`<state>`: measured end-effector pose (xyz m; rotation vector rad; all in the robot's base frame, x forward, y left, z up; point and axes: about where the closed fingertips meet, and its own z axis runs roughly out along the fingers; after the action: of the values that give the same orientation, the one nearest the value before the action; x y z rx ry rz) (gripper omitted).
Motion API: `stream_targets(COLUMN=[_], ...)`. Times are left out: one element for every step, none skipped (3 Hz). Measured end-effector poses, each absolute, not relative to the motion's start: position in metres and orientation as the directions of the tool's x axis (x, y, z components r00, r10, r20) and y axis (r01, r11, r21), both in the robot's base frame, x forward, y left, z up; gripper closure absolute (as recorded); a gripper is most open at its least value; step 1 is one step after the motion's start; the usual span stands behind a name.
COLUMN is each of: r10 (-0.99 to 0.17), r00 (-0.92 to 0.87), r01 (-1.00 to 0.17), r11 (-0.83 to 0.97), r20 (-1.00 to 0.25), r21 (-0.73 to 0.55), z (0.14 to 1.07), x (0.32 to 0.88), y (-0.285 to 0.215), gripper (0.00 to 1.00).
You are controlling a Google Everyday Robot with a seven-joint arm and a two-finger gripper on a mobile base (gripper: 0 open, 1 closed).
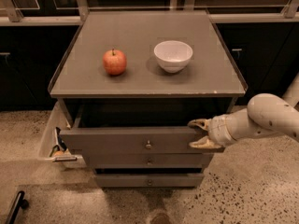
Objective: Open top drawer
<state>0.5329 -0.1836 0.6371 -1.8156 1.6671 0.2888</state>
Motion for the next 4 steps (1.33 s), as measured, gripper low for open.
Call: stream_targets(r10=[-0.808,-0.808,-0.808,-0.808], r00=[0.168,0.168,0.168,0.168], r01=[-0.951,-0.951,-0.951,-0.951], r11=[0.018,0.018,0.018,0.018], r20=[-0.564,-0.565,-0.565,-0.565], r21=[-0.308,-0.31,-0.31,-0.31], z=[0.639,0.64,0.64,0.64], x=[0.533,0.521,0.521,0.521], y=[-0.183,-0.188,-0.188,-0.188], gripper=[0.91,1.0,0.81,0.58])
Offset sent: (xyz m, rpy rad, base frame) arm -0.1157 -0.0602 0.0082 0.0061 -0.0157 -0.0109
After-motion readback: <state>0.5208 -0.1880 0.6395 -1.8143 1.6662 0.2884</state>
